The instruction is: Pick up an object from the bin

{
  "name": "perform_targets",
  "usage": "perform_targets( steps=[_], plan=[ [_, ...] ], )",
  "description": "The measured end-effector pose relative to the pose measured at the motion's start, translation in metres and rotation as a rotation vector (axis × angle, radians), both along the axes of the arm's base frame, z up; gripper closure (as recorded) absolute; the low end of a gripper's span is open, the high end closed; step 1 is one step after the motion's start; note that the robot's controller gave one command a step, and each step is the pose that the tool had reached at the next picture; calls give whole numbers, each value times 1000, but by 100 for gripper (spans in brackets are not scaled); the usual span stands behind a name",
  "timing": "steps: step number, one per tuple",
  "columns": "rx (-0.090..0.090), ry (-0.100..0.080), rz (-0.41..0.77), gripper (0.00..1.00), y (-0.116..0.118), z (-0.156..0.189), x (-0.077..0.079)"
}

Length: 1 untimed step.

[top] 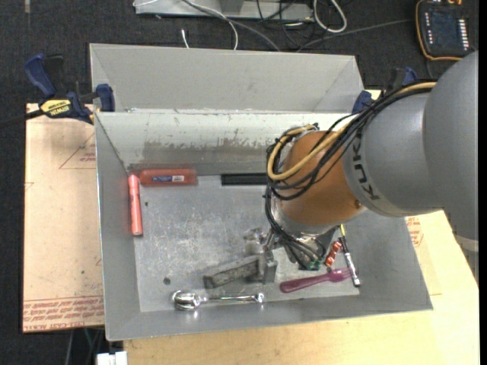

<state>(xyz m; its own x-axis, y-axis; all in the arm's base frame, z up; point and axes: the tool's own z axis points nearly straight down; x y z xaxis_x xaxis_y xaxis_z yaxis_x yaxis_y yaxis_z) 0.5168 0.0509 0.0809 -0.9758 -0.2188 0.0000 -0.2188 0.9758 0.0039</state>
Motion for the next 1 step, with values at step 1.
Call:
perform_targets(
  steps=[1],
  plan=[
    [0,2,1,100,0,28,0]
  ],
)
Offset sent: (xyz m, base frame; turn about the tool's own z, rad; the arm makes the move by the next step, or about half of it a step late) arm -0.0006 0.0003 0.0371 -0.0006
